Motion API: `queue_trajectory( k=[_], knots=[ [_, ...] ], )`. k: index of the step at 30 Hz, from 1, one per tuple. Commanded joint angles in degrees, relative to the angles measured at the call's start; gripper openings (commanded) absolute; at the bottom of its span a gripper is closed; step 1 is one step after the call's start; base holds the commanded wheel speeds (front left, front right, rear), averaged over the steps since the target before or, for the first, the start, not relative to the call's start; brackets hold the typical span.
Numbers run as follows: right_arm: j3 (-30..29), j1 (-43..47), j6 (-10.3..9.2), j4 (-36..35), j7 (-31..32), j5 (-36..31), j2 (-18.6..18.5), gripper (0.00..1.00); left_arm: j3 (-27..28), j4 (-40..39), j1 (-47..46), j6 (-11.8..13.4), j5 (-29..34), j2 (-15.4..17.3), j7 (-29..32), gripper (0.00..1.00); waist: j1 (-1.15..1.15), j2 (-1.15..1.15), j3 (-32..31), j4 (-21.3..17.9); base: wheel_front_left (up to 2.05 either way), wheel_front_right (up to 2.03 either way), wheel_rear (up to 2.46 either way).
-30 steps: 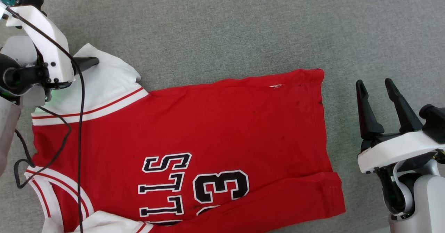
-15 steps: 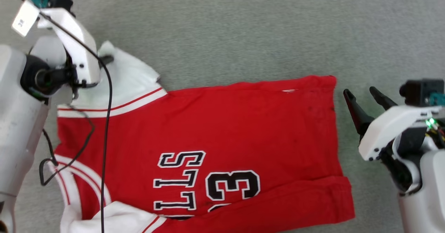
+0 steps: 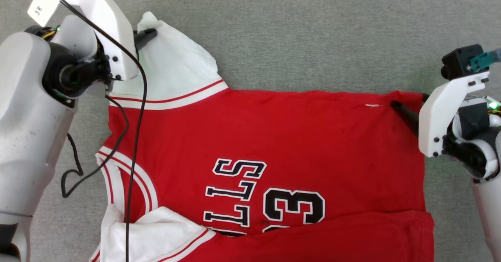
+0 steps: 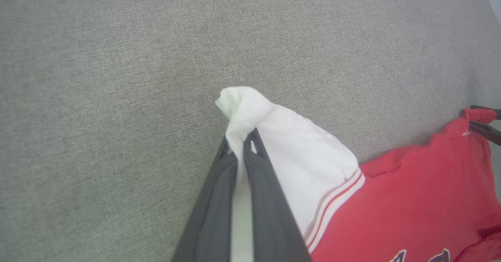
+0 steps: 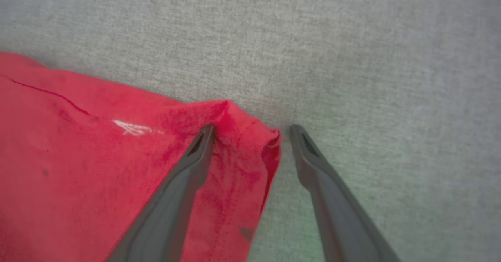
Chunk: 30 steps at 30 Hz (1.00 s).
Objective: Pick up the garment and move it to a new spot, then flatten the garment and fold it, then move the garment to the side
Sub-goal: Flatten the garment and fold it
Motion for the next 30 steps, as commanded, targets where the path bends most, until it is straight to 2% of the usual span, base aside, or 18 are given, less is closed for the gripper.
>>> queue_trajectory(
  k=[1,3,4,5,6,14,19,25,30],
  knots=[
    [1.15,0.21,-0.03,1.97,2.46,0.79,-0.22,1.0,-0.01,-0.51,0.8,-0.26,-0.1,-0.16,-0.48,0.0,0.0,0.0,0.42,0.78,0.0,0.0,0.0],
    [2.09,0.4,-0.02,3.63,5.89,1.4,-0.59,1.0,-0.2,-1.19,1.32,-0.36,-0.06,-0.13,-0.89,0.0,0.0,0.0,0.51,1.22,0.0,0.0,0.0],
    [2.14,0.45,-0.02,4.14,6.95,1.61,-0.49,0.69,-0.28,-1.5,1.59,-0.44,-0.05,-0.14,-1.06,0.0,0.0,0.0,0.5,1.38,0.0,0.0,0.0],
    [2.23,0.28,-0.02,4.54,7.99,1.67,-0.57,0.23,-0.3,-1.96,1.89,-0.55,-0.15,-0.17,-1.33,0.0,0.0,0.0,0.47,1.54,0.0,0.0,0.0],
    [2.11,0.2,-0.01,4.82,8.77,1.89,-0.47,0.0,-0.26,-2.26,2.28,-0.62,-0.3,-0.15,-1.56,0.0,0.0,0.0,0.4,1.7,0.0,0.0,0.0],
    [-1.4,-0.75,-0.04,0.23,5.67,1.77,-0.73,0.0,1.11,-4.21,6.19,0.01,-0.16,1.02,-6.17,0.0,0.0,0.0,-3.12,2.65,0.0,0.0,0.0],
    [-4.09,3.08,-0.04,-4.26,3.48,1.37,-0.37,0.0,2.75,-7.53,11.85,1.29,-0.83,2.69,-10.03,0.0,0.0,0.0,-7.06,2.92,0.0,0.0,0.0],
    [-6.93,11.32,-0.04,-9.13,1.95,0.75,0.39,0.0,3.98,-14.4,22.98,4.22,-2.05,4.59,-14.0,0.0,0.0,0.0,-11.8,3.98,0.0,0.0,0.0],
    [-8.26,18.57,-0.03,-11.48,1.54,1.9,1.83,0.0,5.52,-20.35,33.9,7.89,-4.08,6.2,-17.04,0.0,0.0,0.0,-15.14,4.81,0.0,0.0,0.0]
  ],
)
